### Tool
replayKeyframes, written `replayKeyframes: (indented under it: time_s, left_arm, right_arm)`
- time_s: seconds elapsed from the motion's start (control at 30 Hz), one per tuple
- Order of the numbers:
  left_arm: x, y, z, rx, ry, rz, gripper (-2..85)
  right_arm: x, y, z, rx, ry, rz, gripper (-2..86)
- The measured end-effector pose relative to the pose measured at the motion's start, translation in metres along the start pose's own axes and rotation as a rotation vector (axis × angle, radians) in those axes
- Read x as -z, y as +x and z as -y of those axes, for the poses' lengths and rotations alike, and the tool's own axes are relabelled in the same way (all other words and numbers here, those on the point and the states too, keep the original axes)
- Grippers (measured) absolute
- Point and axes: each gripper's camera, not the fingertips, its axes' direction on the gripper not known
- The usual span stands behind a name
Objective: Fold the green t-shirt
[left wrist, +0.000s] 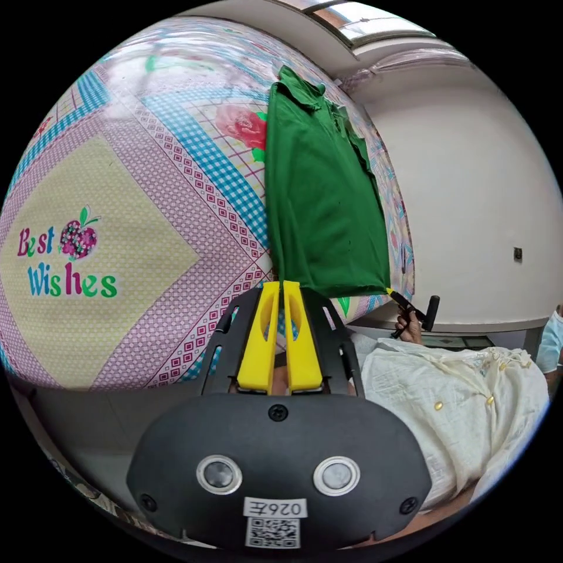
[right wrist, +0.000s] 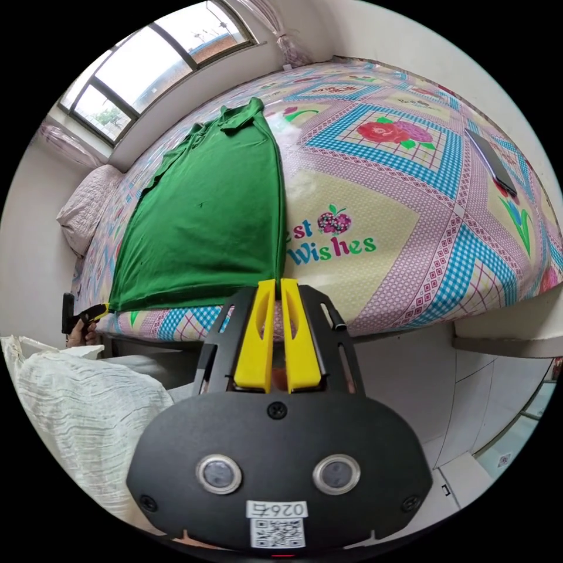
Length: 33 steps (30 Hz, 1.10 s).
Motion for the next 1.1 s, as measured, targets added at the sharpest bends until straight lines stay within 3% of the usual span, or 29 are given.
replayKeyframes:
  time_s: [0.33,0.6,0.77,0.97,1.1]
  left_arm:
    - [0.062,-0.041,-0.041,0.023,0.259,-0.405,-0.8]
    - [0.078,-0.052,-0.093,0.044,0.243,-0.524,-0.9]
    - [0.087,-0.055,-0.116,0.069,0.326,-0.644,-0.8]
    - [0.098,-0.031,-0.070,-0.029,0.420,-0.734,-0.9]
    - [0.095,-0.014,0.005,-0.083,0.439,-0.746,-0.8]
  right_arm:
    - [0.090,0.066,-0.004,-0.086,0.141,0.417,-1.5]
    - [0.132,0.106,-0.046,-0.141,0.072,0.460,-1.5]
    - [0.166,0.131,-0.061,-0.193,0.128,0.547,-1.6]
    - [0.201,0.134,-0.003,-0.132,0.305,0.648,-1.6]
    - [0.199,0.133,0.085,-0.066,0.388,0.693,-1.6]
